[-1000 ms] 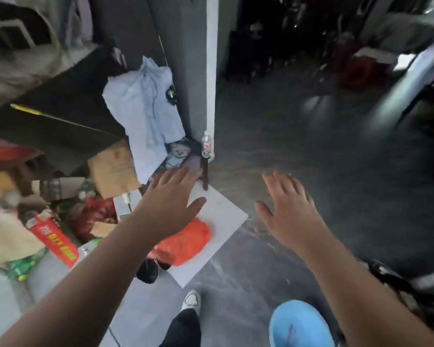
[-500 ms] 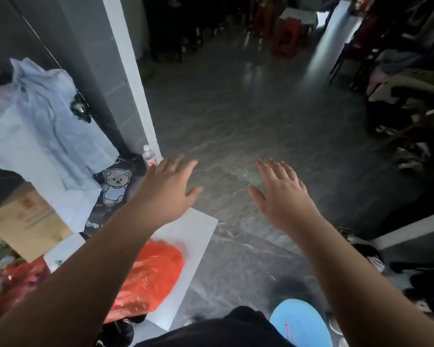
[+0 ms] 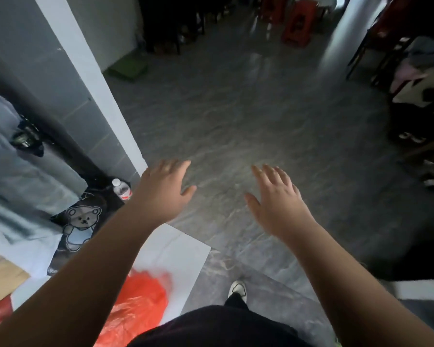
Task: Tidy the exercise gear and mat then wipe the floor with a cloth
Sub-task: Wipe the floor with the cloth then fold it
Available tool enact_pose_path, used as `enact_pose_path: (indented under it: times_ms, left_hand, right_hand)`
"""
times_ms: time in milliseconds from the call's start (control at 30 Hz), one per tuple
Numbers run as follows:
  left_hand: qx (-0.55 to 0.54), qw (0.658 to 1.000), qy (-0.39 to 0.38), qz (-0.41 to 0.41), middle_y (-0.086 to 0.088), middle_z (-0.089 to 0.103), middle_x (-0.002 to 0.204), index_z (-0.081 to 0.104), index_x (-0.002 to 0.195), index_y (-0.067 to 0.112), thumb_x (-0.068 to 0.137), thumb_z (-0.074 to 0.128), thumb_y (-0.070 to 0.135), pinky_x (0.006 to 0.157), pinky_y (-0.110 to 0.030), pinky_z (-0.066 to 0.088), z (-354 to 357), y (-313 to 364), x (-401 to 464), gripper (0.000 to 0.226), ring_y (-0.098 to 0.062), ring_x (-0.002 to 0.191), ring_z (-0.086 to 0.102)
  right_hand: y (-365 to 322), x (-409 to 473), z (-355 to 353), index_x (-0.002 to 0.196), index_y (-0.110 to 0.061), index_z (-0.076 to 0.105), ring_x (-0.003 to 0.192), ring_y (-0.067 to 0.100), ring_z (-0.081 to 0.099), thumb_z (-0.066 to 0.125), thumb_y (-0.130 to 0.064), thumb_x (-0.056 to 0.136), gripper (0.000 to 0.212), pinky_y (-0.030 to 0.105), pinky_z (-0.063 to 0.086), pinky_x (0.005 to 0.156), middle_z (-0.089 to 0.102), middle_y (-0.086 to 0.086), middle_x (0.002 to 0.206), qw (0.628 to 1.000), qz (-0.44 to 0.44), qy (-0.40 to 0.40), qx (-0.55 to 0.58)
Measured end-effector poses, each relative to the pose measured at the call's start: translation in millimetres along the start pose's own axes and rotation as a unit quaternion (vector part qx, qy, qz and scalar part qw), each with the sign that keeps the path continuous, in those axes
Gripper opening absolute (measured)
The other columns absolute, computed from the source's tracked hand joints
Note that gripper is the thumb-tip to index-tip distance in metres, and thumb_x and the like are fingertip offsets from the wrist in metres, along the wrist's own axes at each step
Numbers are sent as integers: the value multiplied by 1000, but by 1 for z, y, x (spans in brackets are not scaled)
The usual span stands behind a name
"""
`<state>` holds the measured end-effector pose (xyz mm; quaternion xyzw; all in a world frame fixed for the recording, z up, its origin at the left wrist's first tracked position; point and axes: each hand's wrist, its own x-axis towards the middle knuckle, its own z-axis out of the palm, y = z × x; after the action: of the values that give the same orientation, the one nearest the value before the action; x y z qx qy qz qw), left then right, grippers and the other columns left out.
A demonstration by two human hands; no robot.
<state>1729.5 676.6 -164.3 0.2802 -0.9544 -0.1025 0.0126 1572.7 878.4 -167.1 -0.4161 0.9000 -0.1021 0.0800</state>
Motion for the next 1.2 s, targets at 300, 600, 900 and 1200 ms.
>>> enact_pose_path:
  times_ms: [300,600,900,1200]
  left_hand:
    - [-17,998,-15,-66,-8,52,136,43,139,21,82,33,56,101,-50,43,8,-42,154,68,-32,123,49]
    - [11,997,-33,-71,-12,39,153,32,150,23,81,26,65,111,-50,33,-10,-162,311,81,-36,140,36]
    - [35,998,-39,-45,-9,29,159,24,154,24,94,41,58,117,-49,25,-53,-245,478,71,-32,145,26]
    - [49,994,-65,-78,-6,20,163,19,155,25,96,42,57,119,-46,19,-52,-269,695,71,-29,150,17]
  right_hand:
    - [12,189,-4,156,-27,14,151,25,11,38,-54,98,69,46,21,119,18,1,164,997,-36,-65,0]
    - [-67,381,2,155,-26,16,151,26,12,41,-52,98,68,45,22,118,20,2,163,995,-64,-78,-27]
    - [-113,560,-15,155,-28,19,150,26,15,41,-53,97,67,45,23,118,24,1,161,997,-55,-45,-13]
    - [-66,783,-17,156,-28,16,151,24,11,40,-54,98,67,45,20,119,20,-1,163,997,-64,-33,0]
